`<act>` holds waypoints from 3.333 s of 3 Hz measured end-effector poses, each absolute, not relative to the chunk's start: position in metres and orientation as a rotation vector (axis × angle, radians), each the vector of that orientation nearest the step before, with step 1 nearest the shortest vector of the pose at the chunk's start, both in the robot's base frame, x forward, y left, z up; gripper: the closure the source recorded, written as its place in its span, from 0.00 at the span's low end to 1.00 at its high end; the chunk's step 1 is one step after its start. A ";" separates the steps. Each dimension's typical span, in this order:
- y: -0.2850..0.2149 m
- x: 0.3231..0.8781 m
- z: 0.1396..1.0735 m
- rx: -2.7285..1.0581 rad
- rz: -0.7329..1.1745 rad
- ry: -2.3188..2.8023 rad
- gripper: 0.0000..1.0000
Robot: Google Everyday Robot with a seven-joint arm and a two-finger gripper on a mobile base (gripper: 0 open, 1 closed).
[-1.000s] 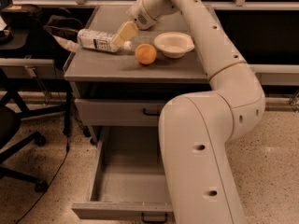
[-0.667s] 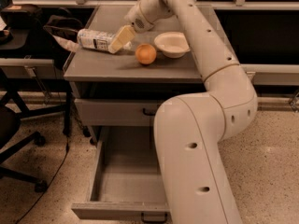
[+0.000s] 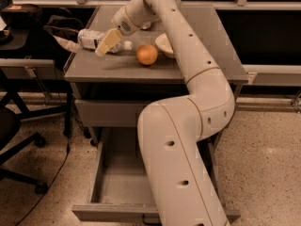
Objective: Place blue plastic bottle into middle drawer
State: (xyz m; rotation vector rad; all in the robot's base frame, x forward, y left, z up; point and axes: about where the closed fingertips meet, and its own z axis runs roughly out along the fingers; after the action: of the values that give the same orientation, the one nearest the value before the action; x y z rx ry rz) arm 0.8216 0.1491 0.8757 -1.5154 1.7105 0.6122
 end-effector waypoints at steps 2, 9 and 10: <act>0.149 0.822 0.876 -1.515 0.612 1.711 0.27; 0.114 0.786 0.935 -1.584 0.596 1.593 1.00; 0.091 0.753 0.947 -1.687 0.623 1.513 1.00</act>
Offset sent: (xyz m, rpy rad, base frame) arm 0.0000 0.0000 0.0000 0.0000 0.0000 0.0000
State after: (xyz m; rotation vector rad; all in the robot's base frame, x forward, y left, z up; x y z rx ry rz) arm 0.7532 0.0910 0.9465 -1.6869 1.5134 0.6228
